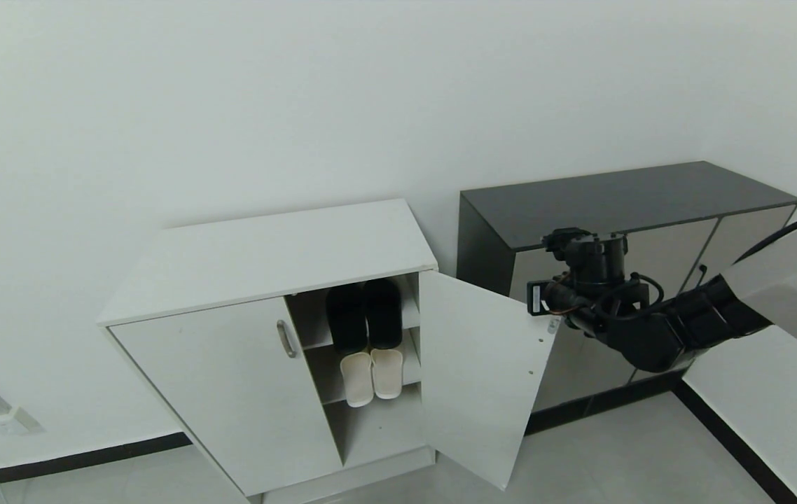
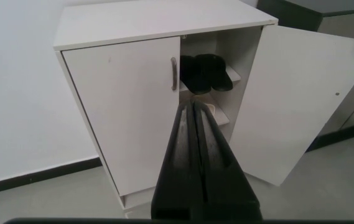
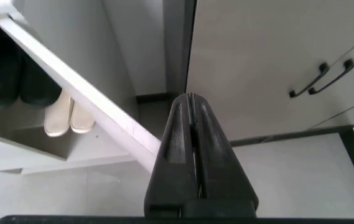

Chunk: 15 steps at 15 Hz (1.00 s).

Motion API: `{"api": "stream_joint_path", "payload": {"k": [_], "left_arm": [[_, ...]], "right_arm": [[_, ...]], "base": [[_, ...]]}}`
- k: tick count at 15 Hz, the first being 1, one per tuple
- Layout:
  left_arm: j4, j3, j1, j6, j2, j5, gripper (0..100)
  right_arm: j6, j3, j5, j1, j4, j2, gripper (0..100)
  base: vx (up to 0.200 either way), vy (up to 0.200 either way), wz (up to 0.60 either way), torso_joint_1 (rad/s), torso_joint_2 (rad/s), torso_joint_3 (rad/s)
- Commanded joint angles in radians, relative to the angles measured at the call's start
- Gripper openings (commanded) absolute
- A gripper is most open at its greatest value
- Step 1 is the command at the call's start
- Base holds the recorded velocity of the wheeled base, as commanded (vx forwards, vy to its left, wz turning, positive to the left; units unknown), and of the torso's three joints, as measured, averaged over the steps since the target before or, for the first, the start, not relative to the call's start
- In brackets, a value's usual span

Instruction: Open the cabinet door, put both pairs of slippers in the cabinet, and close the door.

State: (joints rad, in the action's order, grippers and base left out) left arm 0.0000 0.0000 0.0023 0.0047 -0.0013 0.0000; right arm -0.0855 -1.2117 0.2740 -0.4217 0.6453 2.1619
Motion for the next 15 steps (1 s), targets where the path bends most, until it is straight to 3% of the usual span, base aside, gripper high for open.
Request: {"api": "stream_joint_path", "payload": {"k": [1,15], "left_arm": [[0.0,0.0,0.001,0.0,0.001,0.0,0],[0.0,0.0,0.001,0.0,0.001,0.0,0]], "right_arm": [[0.0,-0.002,-0.001,0.001,0.0,0.03,0],[-0.025,0.024,-0.003,-0.008,-0.019,0.013,0]], "base": [[0.0,0.0,0.0,0.0,0.0,0.0],[0.0,0.0,0.0,0.0,0.0,0.0]]}}
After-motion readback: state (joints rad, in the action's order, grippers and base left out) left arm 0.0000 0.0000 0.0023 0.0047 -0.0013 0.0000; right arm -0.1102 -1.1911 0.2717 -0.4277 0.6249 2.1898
